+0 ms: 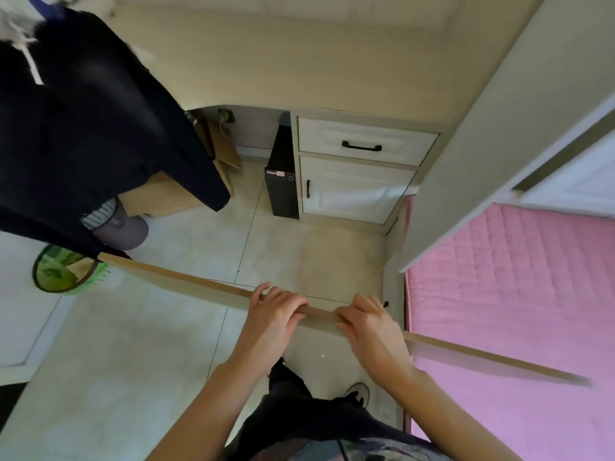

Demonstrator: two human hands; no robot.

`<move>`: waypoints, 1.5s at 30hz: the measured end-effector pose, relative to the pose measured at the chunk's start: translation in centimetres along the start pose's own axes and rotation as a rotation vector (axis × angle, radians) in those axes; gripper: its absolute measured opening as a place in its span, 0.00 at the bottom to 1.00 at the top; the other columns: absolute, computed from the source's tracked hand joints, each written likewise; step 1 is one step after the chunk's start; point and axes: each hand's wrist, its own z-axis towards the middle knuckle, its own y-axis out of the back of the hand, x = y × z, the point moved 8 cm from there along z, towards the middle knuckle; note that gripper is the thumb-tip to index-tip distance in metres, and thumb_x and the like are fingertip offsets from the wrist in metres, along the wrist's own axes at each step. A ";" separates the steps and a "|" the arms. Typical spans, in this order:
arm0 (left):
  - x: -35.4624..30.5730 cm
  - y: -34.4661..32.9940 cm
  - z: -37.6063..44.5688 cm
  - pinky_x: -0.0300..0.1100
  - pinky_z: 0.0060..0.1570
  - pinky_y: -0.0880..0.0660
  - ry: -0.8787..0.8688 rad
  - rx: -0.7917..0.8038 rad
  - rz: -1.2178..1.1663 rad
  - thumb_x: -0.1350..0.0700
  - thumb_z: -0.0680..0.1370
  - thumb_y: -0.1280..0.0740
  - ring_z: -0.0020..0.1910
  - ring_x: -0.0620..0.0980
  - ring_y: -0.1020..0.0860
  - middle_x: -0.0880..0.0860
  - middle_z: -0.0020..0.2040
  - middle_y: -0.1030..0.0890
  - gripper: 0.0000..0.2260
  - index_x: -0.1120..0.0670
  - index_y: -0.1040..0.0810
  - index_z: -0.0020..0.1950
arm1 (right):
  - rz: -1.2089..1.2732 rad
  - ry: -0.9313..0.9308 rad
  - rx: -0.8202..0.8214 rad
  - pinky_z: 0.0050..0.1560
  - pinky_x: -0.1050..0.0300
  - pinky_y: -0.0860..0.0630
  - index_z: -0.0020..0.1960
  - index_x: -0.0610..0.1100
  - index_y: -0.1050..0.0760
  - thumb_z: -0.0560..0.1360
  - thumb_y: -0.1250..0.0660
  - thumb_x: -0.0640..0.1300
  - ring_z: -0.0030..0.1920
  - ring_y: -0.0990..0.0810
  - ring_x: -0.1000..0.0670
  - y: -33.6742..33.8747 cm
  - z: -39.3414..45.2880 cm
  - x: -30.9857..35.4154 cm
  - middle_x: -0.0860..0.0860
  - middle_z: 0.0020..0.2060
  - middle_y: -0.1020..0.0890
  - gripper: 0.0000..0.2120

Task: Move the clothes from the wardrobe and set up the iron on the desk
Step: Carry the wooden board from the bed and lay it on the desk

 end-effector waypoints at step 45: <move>14.3 24.3 33.9 0.32 0.60 0.45 -0.076 -0.382 0.065 0.49 0.76 0.39 0.45 0.39 0.28 0.39 0.45 0.21 0.10 0.47 0.20 0.51 | 0.028 0.268 -0.146 0.32 0.49 0.26 0.54 0.52 0.20 0.74 0.32 0.46 0.44 0.30 0.54 14.3 43.0 9.7 0.57 0.41 0.27 0.09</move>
